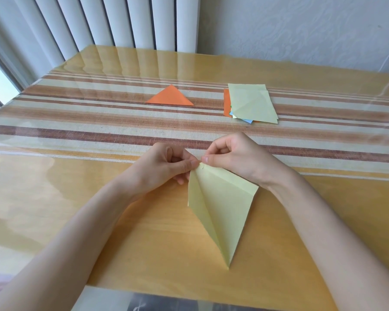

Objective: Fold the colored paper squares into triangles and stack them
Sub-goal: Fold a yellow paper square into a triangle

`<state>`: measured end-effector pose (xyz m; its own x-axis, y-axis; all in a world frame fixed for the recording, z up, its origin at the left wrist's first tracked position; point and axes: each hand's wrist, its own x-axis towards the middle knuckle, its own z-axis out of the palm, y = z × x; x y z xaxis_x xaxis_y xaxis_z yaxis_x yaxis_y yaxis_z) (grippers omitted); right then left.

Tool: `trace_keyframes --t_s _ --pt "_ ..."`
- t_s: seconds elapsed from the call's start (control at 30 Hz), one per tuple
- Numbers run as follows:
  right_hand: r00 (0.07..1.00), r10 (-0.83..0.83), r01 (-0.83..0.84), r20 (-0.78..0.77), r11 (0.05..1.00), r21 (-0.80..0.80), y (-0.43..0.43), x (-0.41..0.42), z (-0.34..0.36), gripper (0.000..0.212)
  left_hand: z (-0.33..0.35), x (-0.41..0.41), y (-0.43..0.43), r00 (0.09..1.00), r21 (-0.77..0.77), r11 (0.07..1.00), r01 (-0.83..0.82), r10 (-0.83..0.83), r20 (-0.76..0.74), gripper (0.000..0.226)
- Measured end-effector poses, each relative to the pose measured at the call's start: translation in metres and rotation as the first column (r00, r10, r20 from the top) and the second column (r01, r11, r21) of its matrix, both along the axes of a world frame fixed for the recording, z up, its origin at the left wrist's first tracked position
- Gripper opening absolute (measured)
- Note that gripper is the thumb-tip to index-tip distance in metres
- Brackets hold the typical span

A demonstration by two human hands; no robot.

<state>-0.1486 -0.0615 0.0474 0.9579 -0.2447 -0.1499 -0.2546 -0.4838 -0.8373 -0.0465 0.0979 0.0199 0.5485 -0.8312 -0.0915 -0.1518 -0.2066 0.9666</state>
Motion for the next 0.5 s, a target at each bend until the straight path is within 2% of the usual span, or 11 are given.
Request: trace_keyframes --t_s 0.2,0.37,0.5 --pt "1.000 0.015 -0.015 0.015 1.000 0.010 0.0019 0.0001 0.0028 0.021 0.0026 -0.0020 -0.0009 1.000 -0.003 1.000 -0.010 0.010 0.026 0.017" --pt "0.999 0.032 -0.031 0.029 0.999 -0.023 0.0022 0.0015 -0.0011 0.010 0.0033 -0.0038 -0.0021 0.999 -0.006 1.000 -0.008 0.008 0.035 0.017" --pt "0.996 0.067 -0.058 0.062 0.989 -0.135 0.0027 0.0034 -0.0019 0.009 0.0043 -0.0052 -0.0025 0.999 -0.008 1.000 -0.015 0.015 0.034 0.018"
